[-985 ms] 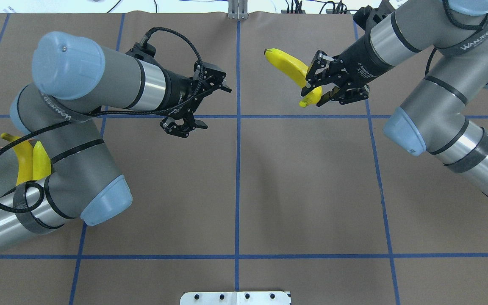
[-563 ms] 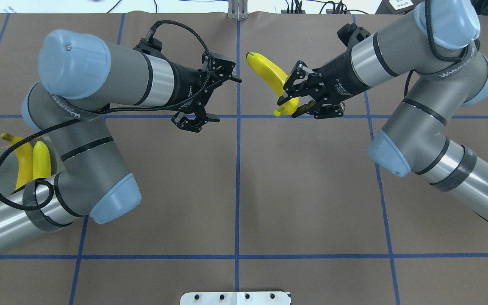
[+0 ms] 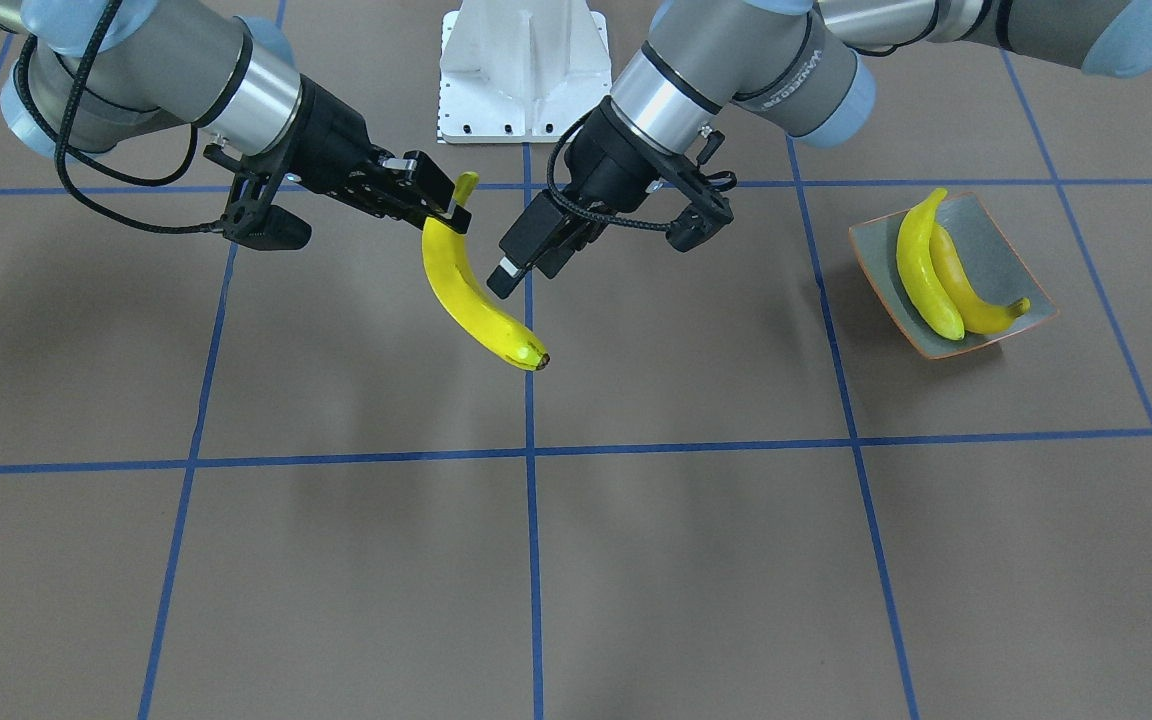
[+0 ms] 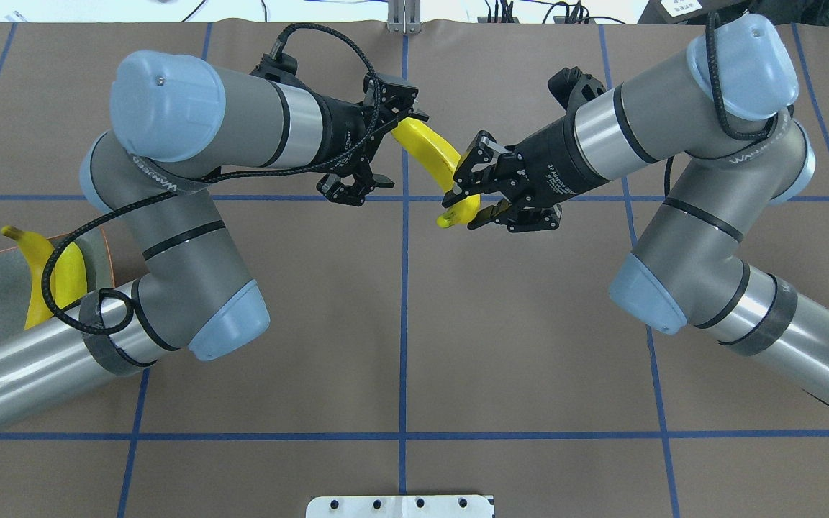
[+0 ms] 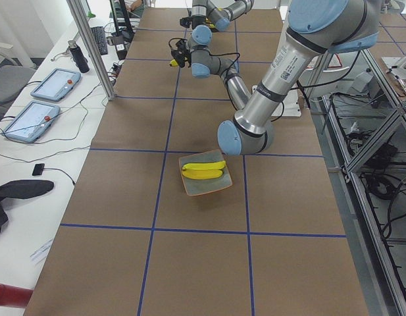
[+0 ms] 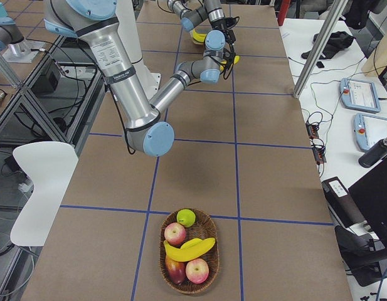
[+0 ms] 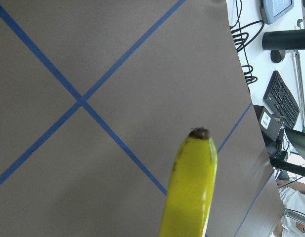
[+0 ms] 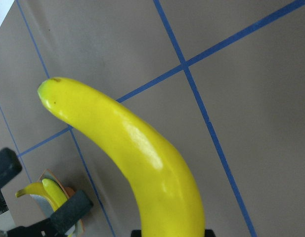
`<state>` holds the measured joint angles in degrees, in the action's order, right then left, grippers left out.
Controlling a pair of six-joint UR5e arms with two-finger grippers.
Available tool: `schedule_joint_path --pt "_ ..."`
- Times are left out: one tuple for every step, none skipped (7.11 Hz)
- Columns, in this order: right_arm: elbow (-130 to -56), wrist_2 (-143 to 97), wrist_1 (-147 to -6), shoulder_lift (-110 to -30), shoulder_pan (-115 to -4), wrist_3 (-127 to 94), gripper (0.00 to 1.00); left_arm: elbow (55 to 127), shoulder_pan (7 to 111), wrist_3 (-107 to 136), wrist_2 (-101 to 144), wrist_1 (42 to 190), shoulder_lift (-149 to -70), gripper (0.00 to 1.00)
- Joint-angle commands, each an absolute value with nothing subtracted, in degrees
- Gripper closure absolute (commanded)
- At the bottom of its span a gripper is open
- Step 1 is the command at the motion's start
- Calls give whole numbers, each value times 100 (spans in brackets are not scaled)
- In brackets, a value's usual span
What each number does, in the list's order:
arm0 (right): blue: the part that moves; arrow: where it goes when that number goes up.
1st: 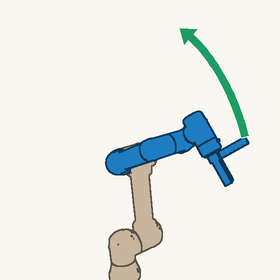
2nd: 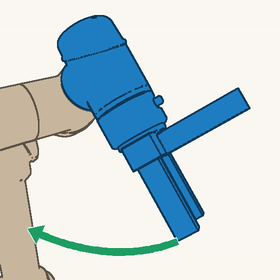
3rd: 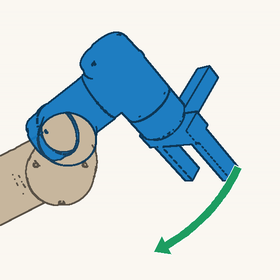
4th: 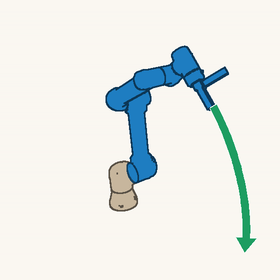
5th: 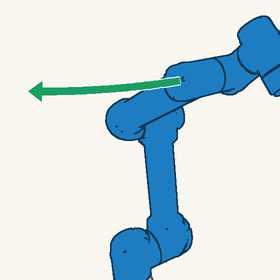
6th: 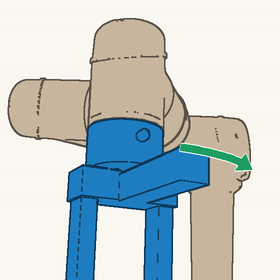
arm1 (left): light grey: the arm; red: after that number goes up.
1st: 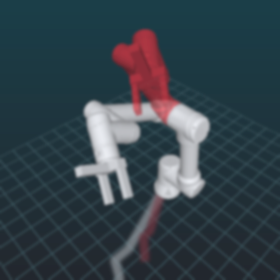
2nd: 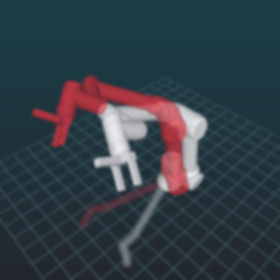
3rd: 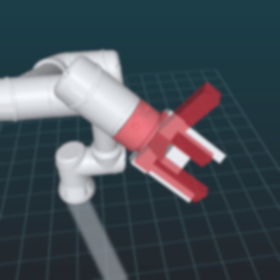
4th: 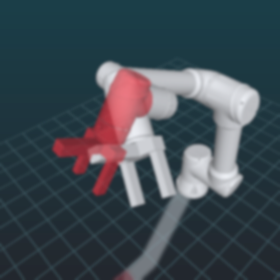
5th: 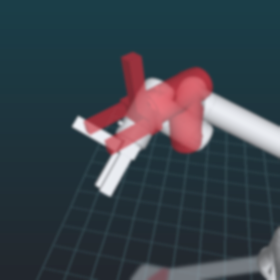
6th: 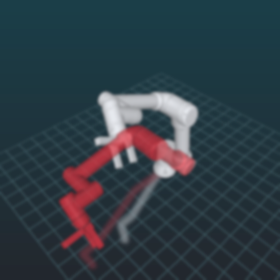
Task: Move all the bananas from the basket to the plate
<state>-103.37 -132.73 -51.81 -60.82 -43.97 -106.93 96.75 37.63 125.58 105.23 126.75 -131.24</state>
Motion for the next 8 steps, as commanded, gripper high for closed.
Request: schedule_joint_path --pt "-10424 -13263 -5081 -6073 -4377 -11037 100 9606 3744 12560 10477 12779 -13149 0" --pt "-10406 -13158 -4776 -6099 -4386 -11352 100 9606 3701 12560 10477 12840 -13131 0" --pt "-10380 -12931 -4564 -6117 -4386 -11643 100 9615 3648 12568 10477 12858 -13140 0" --pt "-10362 -12798 -4405 -6117 -4368 -11889 100 9633 3639 12568 10477 12858 -13148 0" --pt "-10345 -12684 -4247 -6126 -4333 -12031 100 9633 3630 12568 10477 12867 -13157 0" --pt "-10345 -12674 -4228 -6126 -4298 -12111 100 9624 3621 12568 10477 12945 -13166 0" --pt "-10345 -12683 -4201 -6126 -4298 -12129 100 9615 3621 12568 10407 12998 -13166 0" --pt "-10336 -12683 -4045 -6126 -4280 -12251 100 9607 3578 12560 10389 13034 -13157 0"
